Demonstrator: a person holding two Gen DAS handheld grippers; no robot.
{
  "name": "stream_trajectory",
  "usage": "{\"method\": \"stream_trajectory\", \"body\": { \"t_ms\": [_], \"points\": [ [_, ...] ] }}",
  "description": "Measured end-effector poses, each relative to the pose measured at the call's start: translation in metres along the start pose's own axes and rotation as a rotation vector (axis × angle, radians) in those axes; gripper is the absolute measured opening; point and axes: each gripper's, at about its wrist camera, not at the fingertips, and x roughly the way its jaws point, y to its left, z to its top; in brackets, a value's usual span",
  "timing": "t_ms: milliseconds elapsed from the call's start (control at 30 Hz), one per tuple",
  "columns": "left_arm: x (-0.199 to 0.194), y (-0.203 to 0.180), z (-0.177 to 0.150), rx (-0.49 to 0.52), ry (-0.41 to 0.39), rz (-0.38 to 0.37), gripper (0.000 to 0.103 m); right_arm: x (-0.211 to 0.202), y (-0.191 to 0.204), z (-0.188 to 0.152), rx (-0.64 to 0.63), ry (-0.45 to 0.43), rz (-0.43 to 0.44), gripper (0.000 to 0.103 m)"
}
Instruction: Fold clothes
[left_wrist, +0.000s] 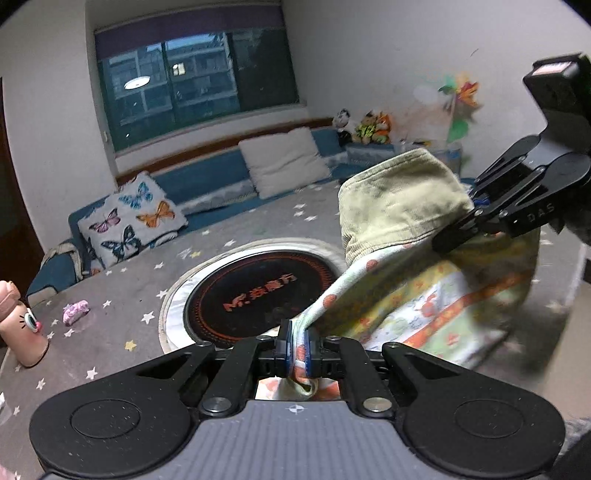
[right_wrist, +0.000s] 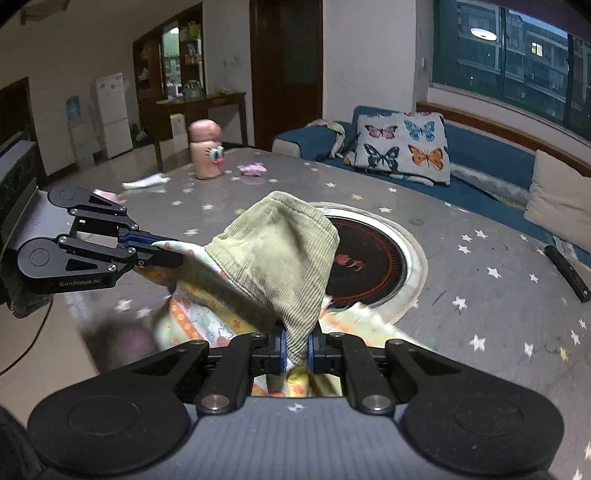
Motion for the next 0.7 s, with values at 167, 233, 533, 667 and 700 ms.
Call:
{"method": "stream_trajectory", "body": {
  "t_ms": [167,233,533,667,700],
  "points": [
    [0.060,0.019,0.001,-0.056,0.095,0.008,0.007,0.053,-0.027,0.014,0.031,0.045,-0.032,0.010],
    [0.080,0.024,-0.003,-0.076,0.128,0.015,0.010,0.073,-0.037,0.011,0.060,0.061,-0.062,0.018],
    [0.101,0.034,-0.014,-0.127,0.154,0.059,0.023,0.068,-0.055,-0.022,0.158,-0.035,-0.211,0.018],
    [0.104,0.041,-0.016,-0.149,0.156,0.113,0.029,0.059,-0.050,-0.044,0.181,-0.033,-0.227,0.019],
    [0.104,0.042,-0.016,-0.155,0.157,0.126,0.031,0.059,-0.050,-0.050,0.194,-0.027,-0.230,0.019]
  ]
}}
